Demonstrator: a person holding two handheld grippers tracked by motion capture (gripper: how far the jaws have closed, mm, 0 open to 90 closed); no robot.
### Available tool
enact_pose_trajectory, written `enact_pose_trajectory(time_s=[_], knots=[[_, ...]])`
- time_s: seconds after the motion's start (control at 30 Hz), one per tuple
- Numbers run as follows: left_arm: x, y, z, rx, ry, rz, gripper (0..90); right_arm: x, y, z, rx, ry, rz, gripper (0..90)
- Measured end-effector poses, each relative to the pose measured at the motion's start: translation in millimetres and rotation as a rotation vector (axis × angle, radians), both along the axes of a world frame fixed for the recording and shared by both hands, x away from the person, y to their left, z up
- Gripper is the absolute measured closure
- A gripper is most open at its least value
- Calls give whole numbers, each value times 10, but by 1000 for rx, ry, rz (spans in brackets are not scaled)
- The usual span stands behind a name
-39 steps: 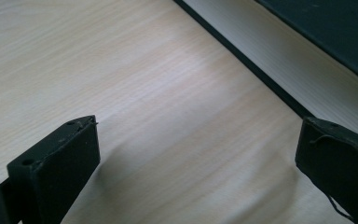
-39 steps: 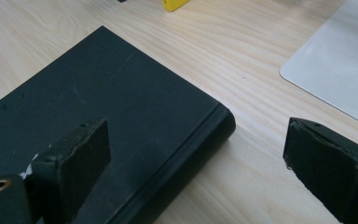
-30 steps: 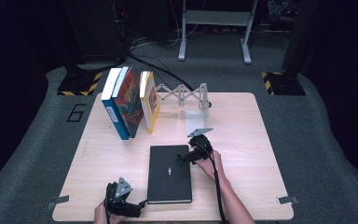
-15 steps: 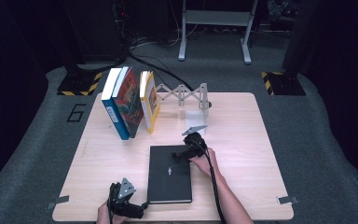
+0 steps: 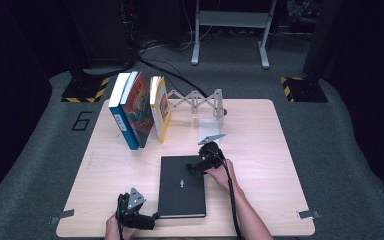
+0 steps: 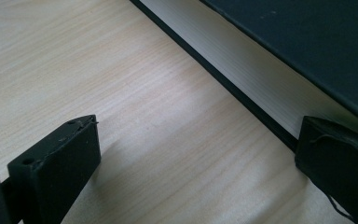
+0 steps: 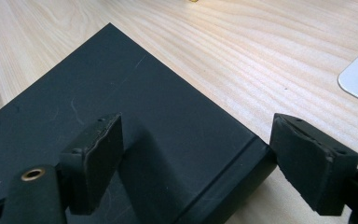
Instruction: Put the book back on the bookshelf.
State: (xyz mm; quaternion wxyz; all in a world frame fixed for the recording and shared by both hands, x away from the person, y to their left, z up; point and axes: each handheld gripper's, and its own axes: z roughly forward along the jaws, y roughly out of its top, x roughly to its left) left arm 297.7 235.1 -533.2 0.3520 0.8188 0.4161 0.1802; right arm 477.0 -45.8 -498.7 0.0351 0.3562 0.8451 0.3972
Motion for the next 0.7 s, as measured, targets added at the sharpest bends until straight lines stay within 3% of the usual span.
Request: enact_pose_trajectory(time_s=[0.1,0.17,0.27,0.53,0.7], knots=[[15,7,17,12,17,-14,0,-3,6,-5,-1,-13,-11,175],[13,3,12,13,6,-9,0,-3,2,1,-6,-4,-4,175],[2,17,23,36,2,-40,0,-2,1,1,-7,-6,-5,177],[-93,25,23,-5,21,-117,0,0,1,3,-9,-5,-6,183],[-50,-26,28,18,20,-145,0,1,1,3,-10,-8,-6,184]])
